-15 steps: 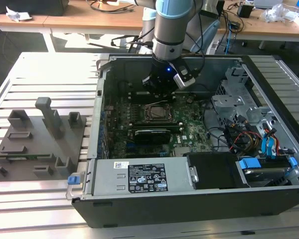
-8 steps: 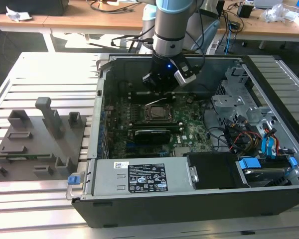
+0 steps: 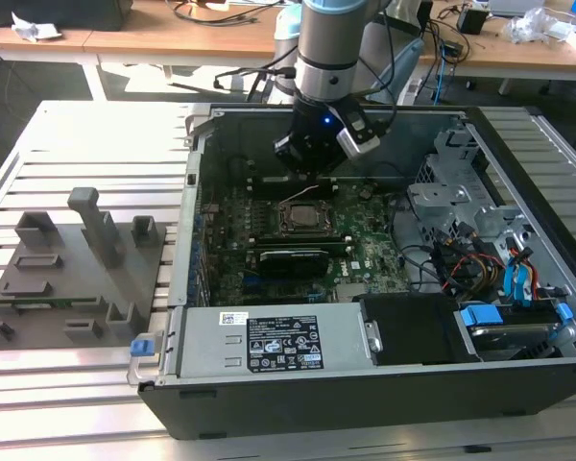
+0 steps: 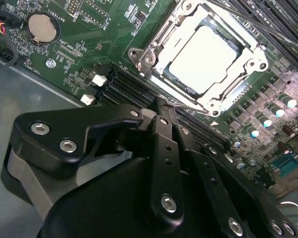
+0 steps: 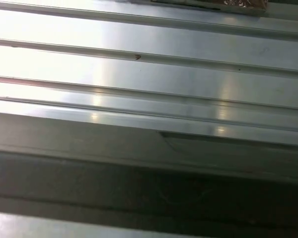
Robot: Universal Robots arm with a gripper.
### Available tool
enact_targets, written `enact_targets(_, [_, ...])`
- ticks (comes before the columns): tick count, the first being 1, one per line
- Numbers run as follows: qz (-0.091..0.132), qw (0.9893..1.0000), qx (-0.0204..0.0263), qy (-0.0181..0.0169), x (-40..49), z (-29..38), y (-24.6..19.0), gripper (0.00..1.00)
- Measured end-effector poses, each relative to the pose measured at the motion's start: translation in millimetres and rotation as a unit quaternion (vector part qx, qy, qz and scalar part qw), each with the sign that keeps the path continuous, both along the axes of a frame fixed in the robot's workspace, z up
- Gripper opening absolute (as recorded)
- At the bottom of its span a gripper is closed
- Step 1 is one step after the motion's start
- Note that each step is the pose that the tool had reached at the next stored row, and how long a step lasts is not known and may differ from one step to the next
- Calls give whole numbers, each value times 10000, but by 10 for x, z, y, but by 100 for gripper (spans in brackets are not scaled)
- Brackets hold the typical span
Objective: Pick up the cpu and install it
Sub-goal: 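Install the first cpu locking lever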
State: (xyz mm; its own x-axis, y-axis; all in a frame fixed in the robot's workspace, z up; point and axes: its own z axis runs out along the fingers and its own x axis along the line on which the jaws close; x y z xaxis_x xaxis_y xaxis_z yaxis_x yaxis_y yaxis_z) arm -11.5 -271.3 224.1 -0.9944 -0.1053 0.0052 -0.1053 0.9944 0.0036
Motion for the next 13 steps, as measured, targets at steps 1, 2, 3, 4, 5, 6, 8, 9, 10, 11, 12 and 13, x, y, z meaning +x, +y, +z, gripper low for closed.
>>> enact_targets(1, [0,10000,-1,8,18,1,-1,11])
enact_targets(2, [-2,10000,-2,24,43,1,-1,11])
enact_targets(3, [-1,10000,-2,40,67,2,-1,11])
enact_targets(4, [0,10000,-2,64,110,1,-1,11])
enact_targets(5, [-1,10000,-2,83,139,2,-1,11])
enact_targets(6, [1,9999,-2,104,171,2,-1,11])
enact_targets(8, [0,9999,-1,153,248,1,0,11])
enact_targets(9, [-1,9999,0,167,271,0,0,11])
enact_targets(10, [0,9998,-3,188,305,1,0,11])
enact_targets(11, [0,9998,-2,199,323,1,0,11])
enact_targets(12, [-1,9998,-1,210,341,1,0,11])
enact_targets(13, [-1,9998,-1,220,357,1,0,11])
